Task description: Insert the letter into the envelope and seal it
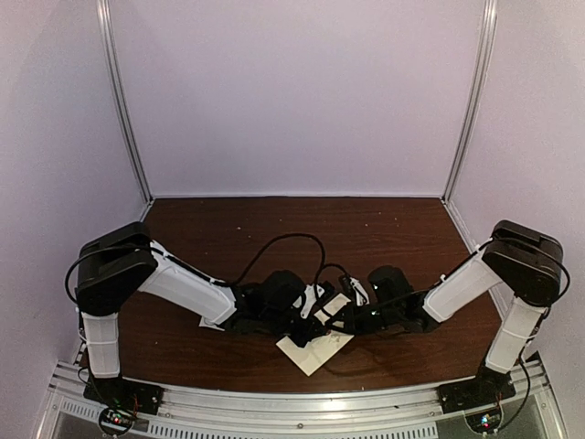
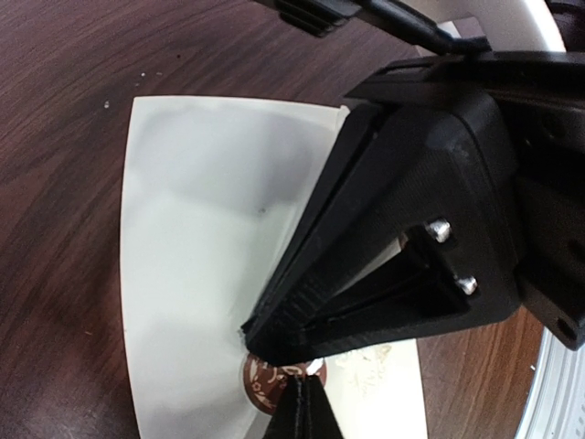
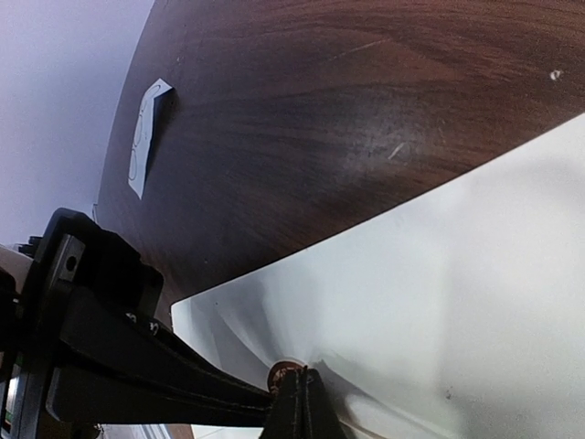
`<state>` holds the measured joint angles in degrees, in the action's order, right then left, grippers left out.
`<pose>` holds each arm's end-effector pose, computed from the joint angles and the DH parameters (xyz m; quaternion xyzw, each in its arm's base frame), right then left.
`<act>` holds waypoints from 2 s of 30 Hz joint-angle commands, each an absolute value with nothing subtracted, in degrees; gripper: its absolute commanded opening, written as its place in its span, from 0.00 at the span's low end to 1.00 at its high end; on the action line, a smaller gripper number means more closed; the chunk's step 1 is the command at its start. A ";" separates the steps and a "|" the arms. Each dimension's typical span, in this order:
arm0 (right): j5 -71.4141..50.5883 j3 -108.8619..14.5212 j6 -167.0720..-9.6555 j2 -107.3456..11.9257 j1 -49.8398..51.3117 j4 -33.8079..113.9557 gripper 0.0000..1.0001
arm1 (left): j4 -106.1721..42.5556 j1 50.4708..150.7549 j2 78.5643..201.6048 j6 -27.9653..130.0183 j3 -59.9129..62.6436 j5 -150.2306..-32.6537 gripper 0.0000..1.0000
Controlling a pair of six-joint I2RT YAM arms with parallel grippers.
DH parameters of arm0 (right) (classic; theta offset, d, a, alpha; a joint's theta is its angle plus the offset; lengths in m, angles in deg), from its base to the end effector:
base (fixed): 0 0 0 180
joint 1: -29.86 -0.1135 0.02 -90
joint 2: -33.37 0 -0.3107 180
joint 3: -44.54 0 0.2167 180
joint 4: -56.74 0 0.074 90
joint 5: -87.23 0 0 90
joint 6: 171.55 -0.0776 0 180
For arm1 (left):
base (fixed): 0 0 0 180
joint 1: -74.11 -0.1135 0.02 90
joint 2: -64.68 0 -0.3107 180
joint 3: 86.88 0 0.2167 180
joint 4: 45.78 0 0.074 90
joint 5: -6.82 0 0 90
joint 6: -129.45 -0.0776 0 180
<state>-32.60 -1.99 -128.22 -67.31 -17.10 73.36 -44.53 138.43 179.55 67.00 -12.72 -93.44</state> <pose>0.1878 0.2577 0.1571 -0.1160 0.8665 0.4695 0.1240 0.1725 -0.3906 0.1535 0.3215 0.8518 -0.3481 0.2233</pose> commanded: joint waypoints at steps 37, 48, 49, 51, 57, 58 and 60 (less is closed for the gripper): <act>-35.36 -2.16 -128.62 -59.22 -18.54 69.73 0.00 | -39.95 137.79 164.72 70.61 -21.51 -86.95 0.12; -32.61 -4.08 -128.89 -65.17 -18.72 69.19 0.00 | -41.24 137.22 164.34 70.91 -21.93 -87.40 0.12; -32.43 -4.08 -129.04 -65.54 -18.68 69.01 0.00 | -41.65 137.22 164.80 71.05 -21.89 -87.75 0.12; -31.97 -4.05 -129.35 -66.05 -18.72 68.86 0.00 | -42.62 137.22 165.82 71.38 -22.04 -89.64 0.12; -30.08 -3.87 -129.19 -66.21 -18.71 66.41 0.00 | -45.62 137.21 168.83 71.88 -22.90 -94.17 0.12; -29.85 -3.77 -129.19 -66.20 -18.71 66.16 0.00 | -45.83 137.20 169.37 71.80 -22.90 -94.71 0.12; -29.52 -3.62 -129.32 -66.10 -18.68 65.80 0.00 | -45.86 137.21 170.48 71.71 -22.92 -95.45 0.11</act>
